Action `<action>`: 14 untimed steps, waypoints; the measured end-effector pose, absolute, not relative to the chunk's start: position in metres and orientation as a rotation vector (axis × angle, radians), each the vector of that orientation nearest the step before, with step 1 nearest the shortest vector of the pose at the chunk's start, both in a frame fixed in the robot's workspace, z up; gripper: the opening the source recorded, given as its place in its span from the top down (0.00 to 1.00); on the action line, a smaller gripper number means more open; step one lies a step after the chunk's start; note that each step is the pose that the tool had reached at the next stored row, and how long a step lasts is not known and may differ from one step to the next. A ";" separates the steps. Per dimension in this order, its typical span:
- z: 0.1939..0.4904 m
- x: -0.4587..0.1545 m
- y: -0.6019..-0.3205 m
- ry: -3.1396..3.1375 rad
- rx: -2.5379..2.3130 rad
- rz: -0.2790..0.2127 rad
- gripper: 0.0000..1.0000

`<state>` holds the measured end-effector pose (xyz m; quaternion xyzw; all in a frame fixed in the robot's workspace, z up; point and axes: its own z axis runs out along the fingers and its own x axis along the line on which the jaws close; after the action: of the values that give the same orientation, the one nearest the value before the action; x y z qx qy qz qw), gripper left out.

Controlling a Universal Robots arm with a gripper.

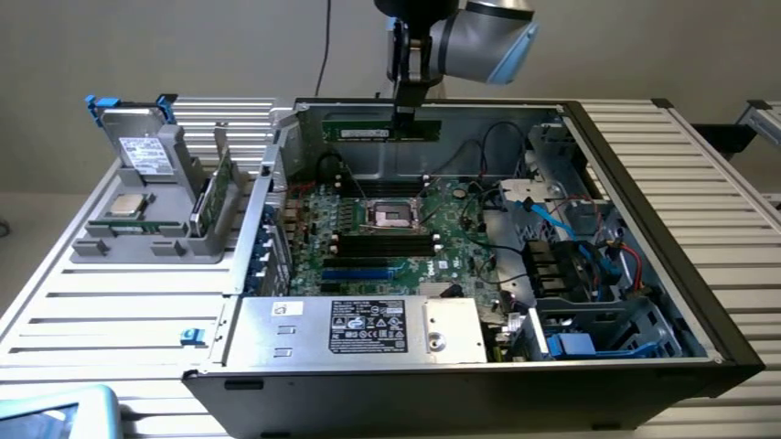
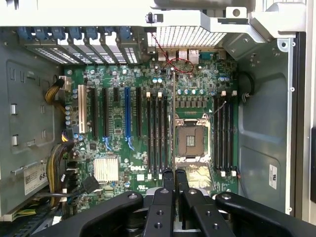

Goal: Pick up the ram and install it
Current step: 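Insert the ram into the slot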

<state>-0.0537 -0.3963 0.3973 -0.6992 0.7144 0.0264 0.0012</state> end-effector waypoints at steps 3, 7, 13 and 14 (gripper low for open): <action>0.397 -0.054 -0.396 2.243 -2.195 0.083 0.87; 0.392 -0.054 -0.396 2.243 -2.195 0.083 0.87; 0.381 -0.054 -0.396 2.244 -2.196 0.085 0.87; 0.380 -0.054 -0.396 2.244 -2.196 0.085 0.87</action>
<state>-0.0537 -0.3963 0.3797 -0.6992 0.7144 0.0272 0.0003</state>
